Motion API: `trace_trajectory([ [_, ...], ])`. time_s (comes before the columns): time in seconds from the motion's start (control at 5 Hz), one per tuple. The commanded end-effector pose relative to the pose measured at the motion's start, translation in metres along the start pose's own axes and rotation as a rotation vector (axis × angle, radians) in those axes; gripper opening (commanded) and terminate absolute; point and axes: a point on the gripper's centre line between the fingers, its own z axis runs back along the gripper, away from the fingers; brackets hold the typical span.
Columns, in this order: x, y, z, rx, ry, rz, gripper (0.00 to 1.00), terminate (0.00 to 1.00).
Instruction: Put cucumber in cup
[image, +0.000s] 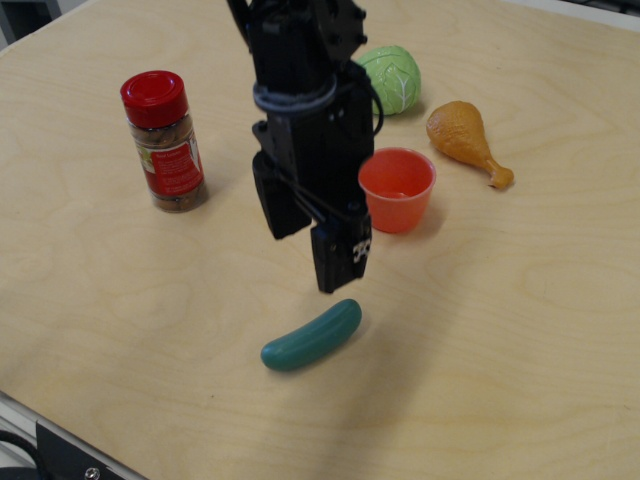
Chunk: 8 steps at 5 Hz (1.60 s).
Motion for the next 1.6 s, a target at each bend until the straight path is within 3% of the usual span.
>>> trace_trajectory([
  [0.0, -0.013, -0.002, -0.02, 0.022, 0.026, -0.076, 1.0, 0.0],
  [0.4, -0.014, -0.002, -0.049, 0.033, 0.057, -0.095, 1.0, 0.0],
  [0.8, -0.01, 0.002, -0.062, 0.065, 0.07, -0.074, 1.0, 0.0],
  [1.0, -0.01, 0.003, -0.06, 0.067, 0.057, -0.054, 0.0, 0.0],
  [1.2, -0.009, 0.007, -0.057, 0.077, 0.05, -0.022, 0.0, 0.0],
  [1.4, -0.005, 0.012, -0.038, 0.1, 0.019, 0.005, 0.0, 0.0],
])
